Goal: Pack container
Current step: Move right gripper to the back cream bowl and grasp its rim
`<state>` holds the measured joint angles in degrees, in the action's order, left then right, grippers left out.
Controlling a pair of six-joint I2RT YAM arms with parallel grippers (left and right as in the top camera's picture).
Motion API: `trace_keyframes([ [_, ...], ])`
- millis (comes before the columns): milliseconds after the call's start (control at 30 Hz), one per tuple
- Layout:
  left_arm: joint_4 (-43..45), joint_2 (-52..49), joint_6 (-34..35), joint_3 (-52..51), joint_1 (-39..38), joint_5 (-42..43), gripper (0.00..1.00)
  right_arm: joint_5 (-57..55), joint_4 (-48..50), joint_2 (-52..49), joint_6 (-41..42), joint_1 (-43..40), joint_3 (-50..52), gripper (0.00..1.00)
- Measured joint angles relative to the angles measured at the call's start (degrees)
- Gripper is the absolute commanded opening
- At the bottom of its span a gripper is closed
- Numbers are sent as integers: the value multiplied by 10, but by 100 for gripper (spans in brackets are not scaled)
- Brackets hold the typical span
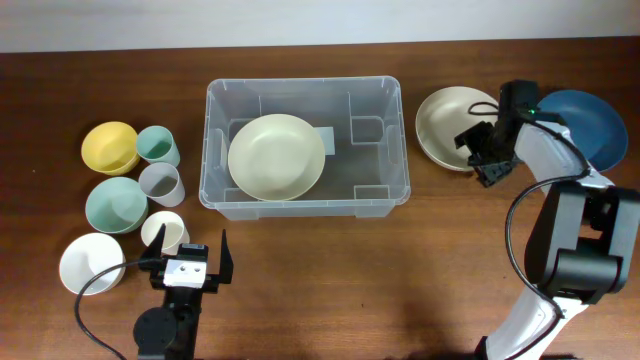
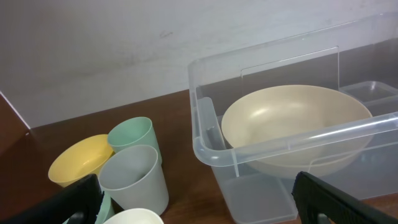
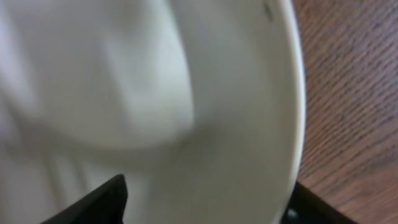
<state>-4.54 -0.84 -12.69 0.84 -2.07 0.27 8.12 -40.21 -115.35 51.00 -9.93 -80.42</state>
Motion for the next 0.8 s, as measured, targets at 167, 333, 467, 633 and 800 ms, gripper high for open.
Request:
trace_keyframes([
  [167, 0, 0, 0, 0, 0, 0, 100, 0, 5, -1, -1, 0, 3, 36],
  [333, 0, 0, 0, 0, 0, 0, 100, 0, 5, -2, 4, 0, 4, 24],
  [467, 0, 0, 0, 0, 0, 0, 100, 0, 5, -3, 9, 0, 4, 26],
  [633, 0, 0, 0, 0, 0, 0, 100, 0, 5, -6, 12, 0, 4, 37],
  [800, 0, 0, 0, 0, 0, 0, 100, 0, 12, -17, 12, 0, 4, 20],
])
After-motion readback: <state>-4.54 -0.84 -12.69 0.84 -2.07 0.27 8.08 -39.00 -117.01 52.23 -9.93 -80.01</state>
